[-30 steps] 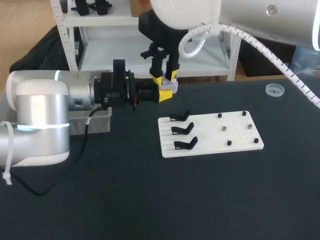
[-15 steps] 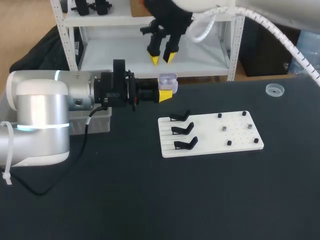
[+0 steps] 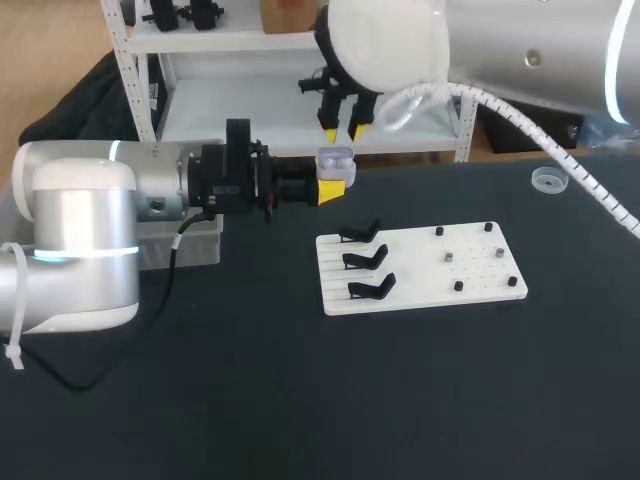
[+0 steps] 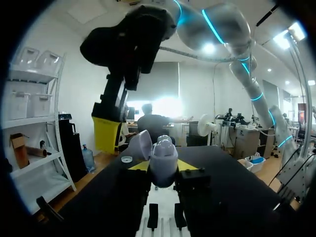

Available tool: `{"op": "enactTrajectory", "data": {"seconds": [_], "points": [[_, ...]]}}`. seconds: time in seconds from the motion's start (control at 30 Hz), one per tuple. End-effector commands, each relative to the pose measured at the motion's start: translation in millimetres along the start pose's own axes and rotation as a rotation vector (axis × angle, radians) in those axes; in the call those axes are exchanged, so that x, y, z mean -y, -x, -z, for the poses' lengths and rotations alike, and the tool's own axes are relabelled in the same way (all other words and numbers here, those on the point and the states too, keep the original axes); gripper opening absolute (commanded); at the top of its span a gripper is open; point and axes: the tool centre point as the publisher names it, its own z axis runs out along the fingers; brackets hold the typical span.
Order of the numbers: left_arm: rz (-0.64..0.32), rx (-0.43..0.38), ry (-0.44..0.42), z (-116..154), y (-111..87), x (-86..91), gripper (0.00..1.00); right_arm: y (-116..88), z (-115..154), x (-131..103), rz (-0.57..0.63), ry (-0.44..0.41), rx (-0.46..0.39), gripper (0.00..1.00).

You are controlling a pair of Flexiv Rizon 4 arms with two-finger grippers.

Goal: Pick up each earbud case from the left stands, insert the matching earbuds, close the lid, and place the case in the box.

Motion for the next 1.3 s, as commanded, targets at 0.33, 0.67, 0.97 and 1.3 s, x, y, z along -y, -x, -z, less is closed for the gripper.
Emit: {"op": "enactTrajectory", "data": {"seconds": [0.33,0.67,0.97,1.3], "points": [[-0.001,0.002,0.002,-0.2,-0.4,0.4,0.0,-31.8,9.6,0.3,0.04,-0.003,-0.019,0.3],[-0.001,0.002,0.002,-0.2,-0.4,0.4,0.0,-46.1,15.2,-8.6,0.059,0.031,-0.026,0.31],[-0.001,0.002,0.002,-0.2,-0.4,0.4,0.0,-58.1,59.0,14.6,-0.1,0.181,0.107,0.35],[-0.092,-0.037,0.073,74.2,49.0,-11.3,0.0,-111.1,48.7,45.9,-0.326,0.291,0.136,0.47]]}}
